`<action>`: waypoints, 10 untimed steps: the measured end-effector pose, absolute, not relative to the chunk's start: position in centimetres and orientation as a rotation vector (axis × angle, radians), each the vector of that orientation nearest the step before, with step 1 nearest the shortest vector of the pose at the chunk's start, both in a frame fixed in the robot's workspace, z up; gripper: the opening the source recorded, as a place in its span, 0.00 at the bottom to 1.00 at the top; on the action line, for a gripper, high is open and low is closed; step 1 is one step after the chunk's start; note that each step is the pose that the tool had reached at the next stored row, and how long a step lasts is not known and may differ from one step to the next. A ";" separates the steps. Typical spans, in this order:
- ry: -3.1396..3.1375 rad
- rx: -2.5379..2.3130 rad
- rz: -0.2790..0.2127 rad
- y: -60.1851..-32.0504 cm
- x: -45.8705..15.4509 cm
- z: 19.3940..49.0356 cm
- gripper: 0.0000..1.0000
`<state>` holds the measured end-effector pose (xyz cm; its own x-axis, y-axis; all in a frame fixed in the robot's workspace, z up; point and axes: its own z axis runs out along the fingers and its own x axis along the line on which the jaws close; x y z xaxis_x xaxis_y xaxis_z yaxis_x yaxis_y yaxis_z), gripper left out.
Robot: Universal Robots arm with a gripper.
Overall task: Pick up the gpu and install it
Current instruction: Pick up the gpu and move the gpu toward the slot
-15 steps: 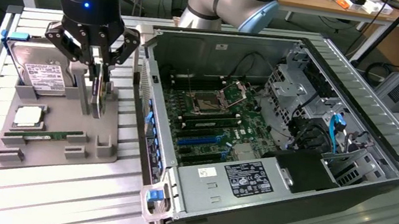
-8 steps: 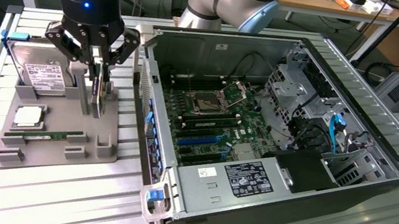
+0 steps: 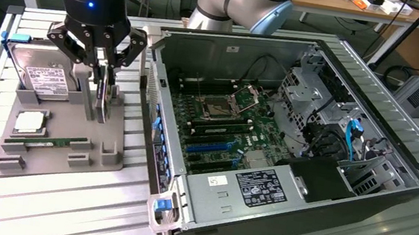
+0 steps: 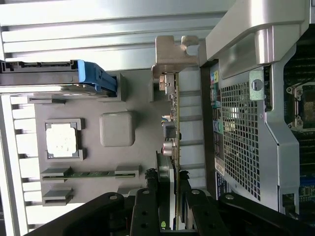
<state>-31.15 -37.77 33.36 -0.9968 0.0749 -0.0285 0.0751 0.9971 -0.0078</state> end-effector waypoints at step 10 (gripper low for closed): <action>3.111 0.117 -0.004 -37.8 -31.1 33.7 0.27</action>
<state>-31.14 -37.77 33.70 -0.9968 0.0750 -0.0280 0.0751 0.9972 -0.0013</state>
